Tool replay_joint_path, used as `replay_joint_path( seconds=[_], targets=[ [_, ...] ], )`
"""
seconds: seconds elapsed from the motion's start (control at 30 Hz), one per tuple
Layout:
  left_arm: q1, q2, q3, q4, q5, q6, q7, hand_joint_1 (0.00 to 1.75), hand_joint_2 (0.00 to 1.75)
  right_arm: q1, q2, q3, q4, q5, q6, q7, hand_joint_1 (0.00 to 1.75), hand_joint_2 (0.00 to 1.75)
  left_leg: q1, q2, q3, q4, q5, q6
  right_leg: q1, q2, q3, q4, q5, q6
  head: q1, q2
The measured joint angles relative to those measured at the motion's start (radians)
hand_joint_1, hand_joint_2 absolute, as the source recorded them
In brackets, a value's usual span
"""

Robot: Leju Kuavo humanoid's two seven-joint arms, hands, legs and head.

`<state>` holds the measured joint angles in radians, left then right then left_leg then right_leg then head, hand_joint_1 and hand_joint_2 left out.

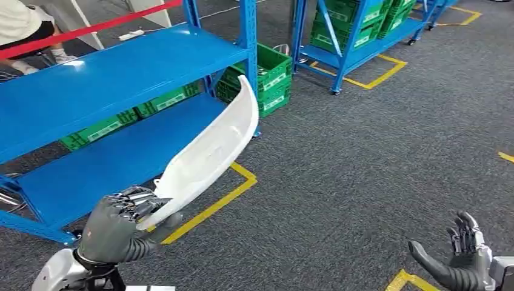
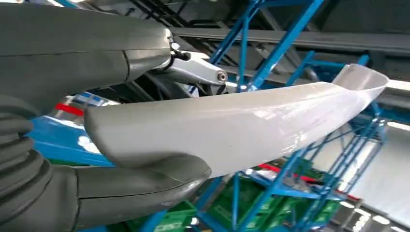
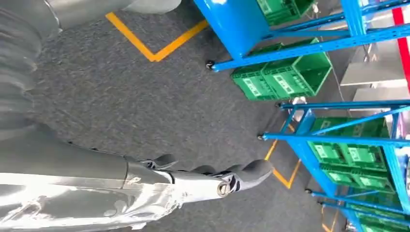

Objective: Take the parts from the cabinet and place them on the table.

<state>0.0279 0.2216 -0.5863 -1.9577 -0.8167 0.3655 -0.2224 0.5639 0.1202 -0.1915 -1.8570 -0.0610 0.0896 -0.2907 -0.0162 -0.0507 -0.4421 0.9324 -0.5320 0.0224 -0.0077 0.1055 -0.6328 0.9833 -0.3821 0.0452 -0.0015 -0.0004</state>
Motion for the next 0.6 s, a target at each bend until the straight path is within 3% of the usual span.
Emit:
replay_joint_path(
  seconds=[0.03,0.07,0.1,0.13,0.17,0.23,0.27,0.3,0.37,0.4,0.43,0.47,0.5,0.53,0.57,0.6],
  targets=[
    [0.002,0.001,-0.001,0.0,0.0,0.0,0.0,1.75,1.75,0.004,0.0,-0.001,0.0,0.0,0.0,0.0,0.0,1.75,0.0,0.008,0.0,-0.005,0.002,0.005,0.002,0.004,-0.003,0.017,0.02,0.009,0.002,0.0],
    [0.002,0.002,-0.002,0.0,0.0,0.0,0.0,1.75,1.75,0.007,0.001,-0.002,0.0,0.0,0.0,0.0,0.0,1.75,0.0,0.017,0.004,-0.005,-0.001,0.011,0.003,0.003,-0.001,0.017,0.021,0.01,0.001,0.0],
    [0.002,0.003,-0.003,0.0,0.0,0.0,0.0,1.75,1.75,0.009,0.002,-0.002,-0.001,0.0,0.001,0.0,0.0,1.75,0.006,0.028,0.016,-0.004,0.008,0.011,-0.001,-0.009,-0.017,0.018,0.012,0.011,0.002,0.0],
    [0.001,0.005,-0.004,0.0,0.001,-0.001,-0.001,1.75,1.75,0.009,0.002,-0.003,-0.002,0.001,0.002,-0.001,0.0,1.75,0.004,0.038,0.026,-0.005,0.0,0.015,0.008,-0.046,-0.034,0.055,-0.002,0.016,0.003,0.0],
    [0.001,0.005,-0.005,0.001,0.0,-0.001,-0.001,1.75,1.75,0.007,0.003,-0.006,-0.002,0.003,0.003,0.0,0.0,1.75,0.002,0.05,0.035,-0.005,-0.004,0.02,0.008,-0.072,-0.074,0.127,-0.023,0.018,0.008,0.0],
    [0.004,0.007,-0.008,0.002,0.0,-0.002,-0.001,1.75,1.75,0.01,0.004,-0.009,-0.002,0.003,0.002,0.0,0.0,1.75,0.0,0.07,0.053,-0.005,-0.022,0.019,0.006,-0.095,-0.172,0.285,-0.06,0.017,0.01,0.0],
    [0.006,0.008,-0.01,0.002,0.001,-0.002,-0.001,1.75,1.75,0.013,0.004,-0.01,-0.002,0.003,0.003,0.0,0.0,1.75,0.001,0.081,0.065,-0.005,-0.032,0.016,0.006,-0.099,-0.203,0.319,-0.059,0.018,0.011,0.0],
    [0.006,0.009,-0.011,0.002,0.001,-0.002,-0.001,1.75,1.75,0.014,0.004,-0.011,-0.002,0.003,0.003,0.0,0.0,1.75,0.002,0.091,0.079,-0.005,-0.043,0.013,0.006,-0.1,-0.21,0.305,-0.042,0.016,0.012,0.0],
    [0.004,0.009,-0.013,0.002,0.001,-0.003,-0.001,1.75,1.75,0.013,0.004,-0.013,-0.002,0.005,0.003,0.0,0.0,1.75,0.007,0.113,0.117,-0.005,-0.074,0.005,0.006,-0.112,-0.162,0.173,0.003,0.018,0.012,0.0],
    [0.0,0.008,-0.015,0.002,0.001,-0.005,-0.001,1.75,1.75,0.014,0.004,-0.015,-0.002,0.006,0.002,-0.001,0.0,1.75,0.01,0.124,0.141,-0.005,-0.094,-0.001,0.008,-0.143,-0.127,0.085,0.05,0.022,0.012,0.0],
    [-0.002,0.008,-0.018,0.003,0.001,-0.008,-0.001,1.75,1.75,0.009,0.004,-0.016,-0.001,0.008,0.002,-0.001,0.0,1.75,0.008,0.135,0.155,-0.013,-0.112,-0.008,0.017,-0.188,-0.119,0.084,0.097,0.012,0.013,0.0],
    [-0.006,0.008,-0.019,0.003,0.0,-0.014,-0.001,1.75,1.75,0.004,0.005,-0.016,0.003,0.01,0.002,-0.001,0.0,1.75,0.005,0.143,0.165,-0.018,-0.123,-0.014,0.029,-0.191,-0.135,0.069,0.075,0.004,0.013,0.0],
    [-0.01,0.007,-0.02,0.003,-0.001,-0.015,-0.001,1.75,1.75,-0.001,0.007,-0.015,0.001,0.01,0.003,-0.003,0.0,1.75,-0.006,0.154,0.168,-0.038,-0.129,-0.021,0.029,-0.181,-0.122,0.078,0.054,-0.017,0.014,0.0],
    [-0.013,0.008,-0.023,0.003,-0.003,-0.018,-0.001,1.75,1.75,0.0,0.007,-0.016,0.001,0.012,0.003,-0.004,0.0,1.75,-0.006,0.161,0.198,-0.051,-0.121,-0.022,0.022,-0.158,-0.119,0.072,0.045,-0.018,0.013,0.0],
    [-0.016,0.008,-0.025,0.003,-0.003,-0.019,-0.001,1.75,1.75,0.001,0.008,-0.016,0.002,0.012,0.003,-0.006,0.0,1.75,-0.009,0.159,0.199,-0.039,-0.101,-0.024,0.017,-0.149,-0.11,0.07,0.028,-0.022,0.014,0.0],
    [-0.024,0.008,-0.025,0.003,-0.003,-0.021,0.0,1.75,1.75,0.0,0.008,-0.016,0.001,0.013,0.003,-0.006,0.0,1.75,-0.006,0.149,0.18,0.014,-0.076,-0.028,0.015,-0.131,-0.088,0.067,0.021,-0.031,0.008,0.001]
  ],
)
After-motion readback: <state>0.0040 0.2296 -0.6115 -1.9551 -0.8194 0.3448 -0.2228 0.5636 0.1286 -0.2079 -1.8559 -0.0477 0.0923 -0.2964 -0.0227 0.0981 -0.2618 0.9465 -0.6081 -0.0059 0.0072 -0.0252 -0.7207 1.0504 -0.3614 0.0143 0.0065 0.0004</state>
